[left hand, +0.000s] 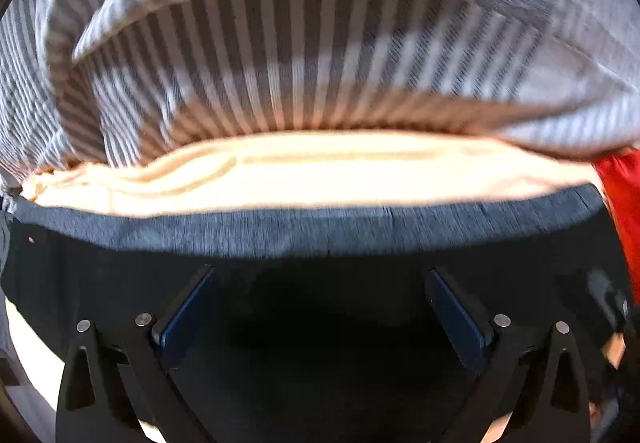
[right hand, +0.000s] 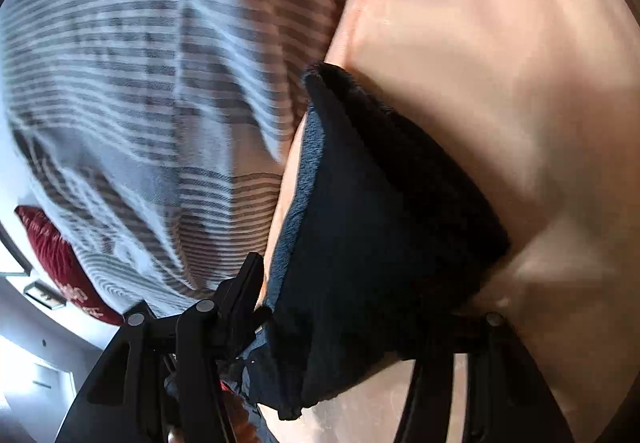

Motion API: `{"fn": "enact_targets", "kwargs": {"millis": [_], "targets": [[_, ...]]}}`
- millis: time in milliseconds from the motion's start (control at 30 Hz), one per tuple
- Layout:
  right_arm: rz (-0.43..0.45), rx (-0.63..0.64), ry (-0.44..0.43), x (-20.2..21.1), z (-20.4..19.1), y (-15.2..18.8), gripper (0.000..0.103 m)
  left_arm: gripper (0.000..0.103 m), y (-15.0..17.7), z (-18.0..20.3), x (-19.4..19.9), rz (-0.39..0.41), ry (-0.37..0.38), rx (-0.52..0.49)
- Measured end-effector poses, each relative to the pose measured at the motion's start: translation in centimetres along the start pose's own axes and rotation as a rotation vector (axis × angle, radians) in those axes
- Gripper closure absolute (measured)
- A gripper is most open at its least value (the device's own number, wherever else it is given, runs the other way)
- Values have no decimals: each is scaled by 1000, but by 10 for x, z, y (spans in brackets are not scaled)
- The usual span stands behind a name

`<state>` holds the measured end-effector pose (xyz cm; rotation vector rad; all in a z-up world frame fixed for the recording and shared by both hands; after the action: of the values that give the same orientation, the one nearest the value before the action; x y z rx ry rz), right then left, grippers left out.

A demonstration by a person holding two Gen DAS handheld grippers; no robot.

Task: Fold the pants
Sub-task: 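Grasp and lift the strip end with the right gripper while the left gripper holds the trousers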

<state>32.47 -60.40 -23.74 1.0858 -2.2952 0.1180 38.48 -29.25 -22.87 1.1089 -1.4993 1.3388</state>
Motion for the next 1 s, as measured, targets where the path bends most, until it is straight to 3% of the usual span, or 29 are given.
{"fn": "enact_targets", "kwargs": {"millis": [67,100,133,400,533,733,933,1000], "targets": [[-26,-35,0,-2,6,1,70,1,-3,-1,-12,-1,-34,-8],[-32,-50,-11,-3,7,2,86,1,-1,-1,-25,-24,-57,-23],[-39,-62,-29,-1,7,2,90,0,1,1,-33,-36,-55,-32],[-77,65,-89,7,-49,24,90,0,-1,-15,-21,-27,-22,-39],[-96,165,-73,9,-83,45,90,0,24,-46,-1,-11,-38,-31],[-111,268,-13,-2,-116,80,90,0,66,-71,-15,-65,-17,-19],[-114,402,85,-31,-156,117,90,0,63,-77,-17,-80,59,-31],[-119,452,123,-43,-167,130,90,0,56,-106,-5,-45,72,7]]}}
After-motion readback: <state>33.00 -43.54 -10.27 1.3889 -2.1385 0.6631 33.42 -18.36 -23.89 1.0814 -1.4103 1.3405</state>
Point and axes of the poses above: each gripper's, at about its wrist camera, not at the fingertips, and x roughly against the way its jaws point, z to its right, y to its underside, the point moved 8 cm from there along -x, roughly the way its jaws point, and after that the axes turned 5 degrees about -x, right-handed, at the moved point
